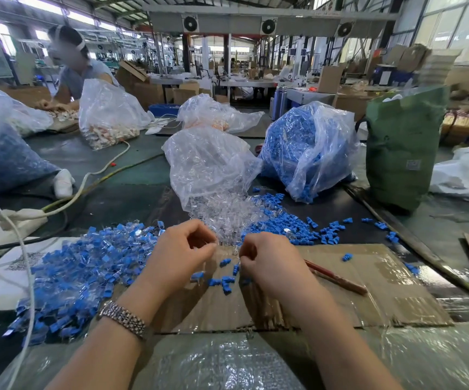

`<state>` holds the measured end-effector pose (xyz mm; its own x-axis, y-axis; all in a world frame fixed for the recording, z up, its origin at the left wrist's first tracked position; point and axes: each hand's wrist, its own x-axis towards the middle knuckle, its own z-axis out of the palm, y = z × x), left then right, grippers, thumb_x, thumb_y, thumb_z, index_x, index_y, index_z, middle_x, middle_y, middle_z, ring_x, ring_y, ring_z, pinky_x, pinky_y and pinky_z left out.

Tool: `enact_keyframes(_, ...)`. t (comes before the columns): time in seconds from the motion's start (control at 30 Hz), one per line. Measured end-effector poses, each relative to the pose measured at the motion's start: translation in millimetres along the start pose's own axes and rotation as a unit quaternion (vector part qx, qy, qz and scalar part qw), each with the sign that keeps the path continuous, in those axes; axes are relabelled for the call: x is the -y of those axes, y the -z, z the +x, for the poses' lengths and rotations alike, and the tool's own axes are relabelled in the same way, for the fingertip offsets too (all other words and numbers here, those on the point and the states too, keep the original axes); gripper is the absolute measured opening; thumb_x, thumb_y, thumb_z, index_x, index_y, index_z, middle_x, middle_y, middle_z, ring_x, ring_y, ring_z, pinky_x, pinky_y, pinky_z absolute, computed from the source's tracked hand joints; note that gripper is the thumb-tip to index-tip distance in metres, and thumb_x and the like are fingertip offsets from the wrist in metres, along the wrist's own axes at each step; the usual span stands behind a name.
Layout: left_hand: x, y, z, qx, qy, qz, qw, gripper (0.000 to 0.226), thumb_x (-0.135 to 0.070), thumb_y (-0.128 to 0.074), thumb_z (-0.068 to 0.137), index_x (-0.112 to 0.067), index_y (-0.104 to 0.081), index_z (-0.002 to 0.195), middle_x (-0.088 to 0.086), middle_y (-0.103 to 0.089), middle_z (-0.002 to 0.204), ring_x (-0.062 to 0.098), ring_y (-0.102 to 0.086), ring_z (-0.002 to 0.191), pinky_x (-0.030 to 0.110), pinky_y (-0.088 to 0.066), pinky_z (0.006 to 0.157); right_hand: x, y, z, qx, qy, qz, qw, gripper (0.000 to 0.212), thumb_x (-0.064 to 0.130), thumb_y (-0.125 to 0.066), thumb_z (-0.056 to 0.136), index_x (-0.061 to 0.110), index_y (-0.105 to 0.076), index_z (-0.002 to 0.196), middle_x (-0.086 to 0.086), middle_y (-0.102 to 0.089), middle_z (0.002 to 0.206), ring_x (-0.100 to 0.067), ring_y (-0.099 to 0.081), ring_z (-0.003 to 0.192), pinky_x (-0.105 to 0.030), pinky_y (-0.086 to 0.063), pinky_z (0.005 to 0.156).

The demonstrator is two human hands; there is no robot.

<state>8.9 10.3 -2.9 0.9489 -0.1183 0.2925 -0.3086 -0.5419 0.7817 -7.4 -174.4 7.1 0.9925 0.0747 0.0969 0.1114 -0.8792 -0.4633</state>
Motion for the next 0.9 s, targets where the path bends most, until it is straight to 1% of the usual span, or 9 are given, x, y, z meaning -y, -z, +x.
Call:
enact_keyframes(0.07,-2,4,0,0.025,0.045,-0.102,0.993,0.011,-0.009,-0.077,0.087,-0.017,-0.072,0.092,-0.002,-0.076,0.086,0.008,-0.072,0.079,0.020,-0.056,0.073,-4,2,-1,-0.064,-0.004,0.100,0.993,0.007,0.023,-0.067,0.094,0.027,-0.068,0.088,0.010,-0.067,0.088,-0.005,-0.062,0.080,-0.029,-0.056,0.077)
enact_keyframes(0.13,-4,6,0,0.060,0.081,-0.208,0.973,0.017,-0.005,-0.073,0.088,-0.012,-0.071,0.104,0.004,-0.078,0.093,0.018,-0.075,0.088,0.029,-0.058,0.081,-8,5,-4,-0.102,-0.008,0.210,0.972,0.008,0.024,-0.069,0.094,0.027,-0.069,0.087,0.010,-0.068,0.082,-0.003,-0.063,0.077,-0.023,-0.054,0.074)
enact_keyframes(0.2,-6,7,0,0.085,0.106,-0.282,0.950,0.025,-0.008,-0.072,0.086,-0.009,-0.071,0.110,0.009,-0.078,0.099,0.024,-0.075,0.094,0.033,-0.058,0.085,-11,9,-7,-0.103,-0.006,0.306,0.947,0.006,0.024,-0.069,0.095,0.027,-0.069,0.090,0.007,-0.071,0.081,-0.005,-0.066,0.077,-0.021,-0.054,0.073)
enact_keyframes(0.3,-9,6,-1,0.099,0.126,-0.364,0.917,0.034,-0.013,-0.072,0.078,-0.004,-0.072,0.111,0.016,-0.077,0.102,0.026,-0.075,0.095,0.026,-0.060,0.078,-9,13,-11,-0.071,0.028,0.398,0.914,0.005,0.020,-0.067,0.096,0.024,-0.068,0.094,0.006,-0.074,0.084,-0.008,-0.070,0.079,-0.020,-0.054,0.072)
enact_keyframes(0.43,-10,5,-1,0.097,0.129,-0.409,0.898,0.031,-0.007,-0.072,0.077,0.001,-0.073,0.107,0.021,-0.076,0.103,0.029,-0.075,0.096,0.026,-0.062,0.080,-2,11,-13,-0.075,0.075,0.401,0.910,0.010,0.016,-0.067,0.096,0.025,-0.068,0.091,0.008,-0.071,0.082,-0.007,-0.067,0.079,-0.019,-0.052,0.073)
enact_keyframes(0.53,-12,6,-1,0.103,0.129,-0.417,0.894,0.030,-0.003,-0.072,0.076,0.004,-0.071,0.105,0.024,-0.075,0.104,0.031,-0.075,0.099,0.026,-0.061,0.078,1,8,-14,-0.073,0.082,0.387,0.915,0.007,0.017,-0.068,0.096,0.022,-0.069,0.091,0.004,-0.069,0.081,-0.005,-0.063,0.075,-0.020,-0.052,0.072)
enact_keyframes(0.7,-17,7,-5,0.103,0.129,-0.434,0.885,0.024,0.001,-0.074,0.070,0.005,-0.070,0.094,0.024,-0.075,0.098,0.032,-0.076,0.094,0.028,-0.061,0.076,3,7,-17,-0.072,0.085,0.345,0.932,0.007,0.019,-0.066,0.096,0.024,-0.067,0.092,0.004,-0.069,0.085,-0.012,-0.065,0.081,-0.029,-0.056,0.078)
enact_keyframes(0.83,-18,6,-5,0.103,0.129,-0.436,0.885,0.030,0.003,-0.074,0.070,0.011,-0.067,0.099,0.026,-0.073,0.104,0.035,-0.074,0.100,0.030,-0.062,0.079,2,8,-18,-0.077,0.109,0.323,0.937,0.009,0.016,-0.066,0.097,0.024,-0.066,0.093,0.007,-0.068,0.085,-0.009,-0.062,0.081,-0.024,-0.054,0.075)
enact_keyframes(0.9,-18,5,-5,0.105,0.127,-0.430,0.887,0.028,0.004,-0.074,0.071,0.009,-0.069,0.097,0.027,-0.073,0.106,0.036,-0.073,0.102,0.032,-0.062,0.082,1,7,-18,-0.080,0.121,0.310,0.940,0.010,0.014,-0.065,0.096,0.024,-0.066,0.093,0.008,-0.066,0.086,-0.009,-0.062,0.081,-0.023,-0.052,0.074)
